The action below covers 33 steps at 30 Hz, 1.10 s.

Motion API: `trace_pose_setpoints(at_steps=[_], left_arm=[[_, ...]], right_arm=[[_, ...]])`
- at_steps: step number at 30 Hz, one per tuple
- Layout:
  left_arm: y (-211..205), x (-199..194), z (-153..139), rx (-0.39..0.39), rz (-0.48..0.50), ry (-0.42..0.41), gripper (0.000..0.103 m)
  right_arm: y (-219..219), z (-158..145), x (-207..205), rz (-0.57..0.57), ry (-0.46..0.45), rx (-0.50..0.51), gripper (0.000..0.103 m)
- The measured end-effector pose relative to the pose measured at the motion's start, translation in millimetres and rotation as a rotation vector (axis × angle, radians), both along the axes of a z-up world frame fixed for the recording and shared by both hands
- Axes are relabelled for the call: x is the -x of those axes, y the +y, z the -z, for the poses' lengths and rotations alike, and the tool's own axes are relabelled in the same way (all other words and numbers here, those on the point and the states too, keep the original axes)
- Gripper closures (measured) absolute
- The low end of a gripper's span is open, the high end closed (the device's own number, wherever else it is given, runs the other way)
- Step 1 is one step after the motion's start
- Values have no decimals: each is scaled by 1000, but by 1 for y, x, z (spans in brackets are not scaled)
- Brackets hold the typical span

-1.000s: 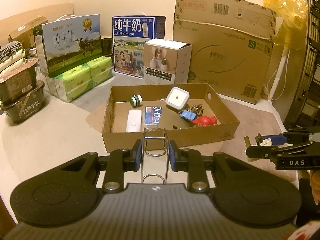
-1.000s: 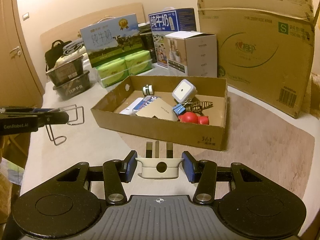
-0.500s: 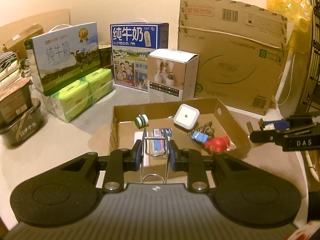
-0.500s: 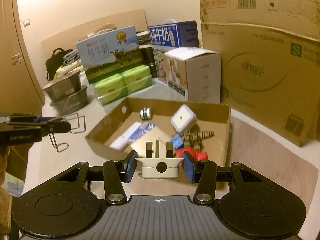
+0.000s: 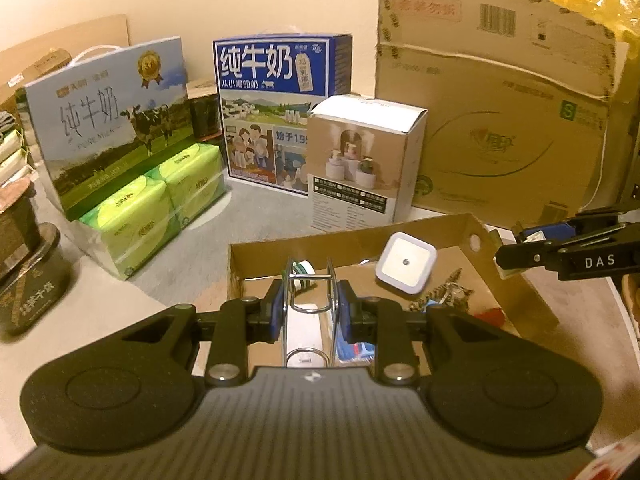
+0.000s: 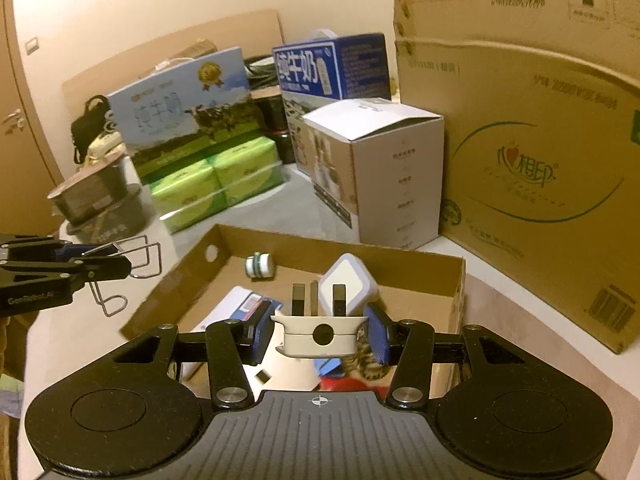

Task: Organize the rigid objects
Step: 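Lift and carry the wire stand and white plug over the cardboard tray, then lower the wire stand and plug into the tray and open both tools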

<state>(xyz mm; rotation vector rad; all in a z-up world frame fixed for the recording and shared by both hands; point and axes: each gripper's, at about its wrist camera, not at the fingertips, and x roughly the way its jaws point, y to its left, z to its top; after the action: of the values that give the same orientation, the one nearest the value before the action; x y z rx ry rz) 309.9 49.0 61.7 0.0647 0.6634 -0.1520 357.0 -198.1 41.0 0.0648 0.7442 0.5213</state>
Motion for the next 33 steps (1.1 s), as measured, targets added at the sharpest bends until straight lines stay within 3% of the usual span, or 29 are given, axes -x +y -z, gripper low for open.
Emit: trace_pose_setpoints(at_steps=[15,33], left_arm=[[5,-60,40,11,-12,56,79],[15,-84,55,12,-39,54,78]], right_arm=[[5,32,-53,25,59,31,54],[8,47,-67,35,81,45,54]])
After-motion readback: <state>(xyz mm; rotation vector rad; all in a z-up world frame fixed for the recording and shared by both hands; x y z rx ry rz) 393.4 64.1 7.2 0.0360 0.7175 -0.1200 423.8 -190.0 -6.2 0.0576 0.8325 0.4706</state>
